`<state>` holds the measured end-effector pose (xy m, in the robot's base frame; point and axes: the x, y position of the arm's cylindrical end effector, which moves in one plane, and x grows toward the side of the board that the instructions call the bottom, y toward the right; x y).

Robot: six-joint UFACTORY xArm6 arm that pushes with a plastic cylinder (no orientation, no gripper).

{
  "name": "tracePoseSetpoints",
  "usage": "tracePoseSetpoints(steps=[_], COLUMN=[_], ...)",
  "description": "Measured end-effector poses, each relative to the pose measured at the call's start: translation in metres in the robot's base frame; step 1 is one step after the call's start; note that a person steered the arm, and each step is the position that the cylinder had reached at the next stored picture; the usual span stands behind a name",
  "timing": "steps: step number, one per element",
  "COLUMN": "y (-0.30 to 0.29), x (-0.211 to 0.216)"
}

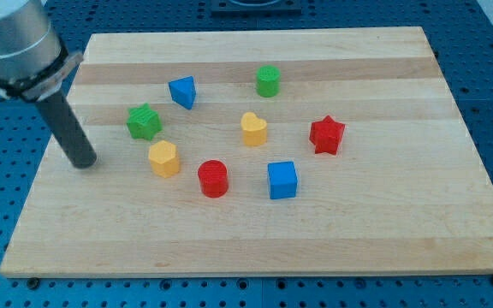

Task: Move your arm to the bottom center

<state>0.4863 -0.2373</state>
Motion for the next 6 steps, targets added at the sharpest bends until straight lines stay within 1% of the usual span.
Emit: tracePoseSetpoints(steps=[1,2,3,4,6], y=[0.003,0.038,0.105,0.163,0.314], x=[0.044,0.087,0.122,0.132,0.131])
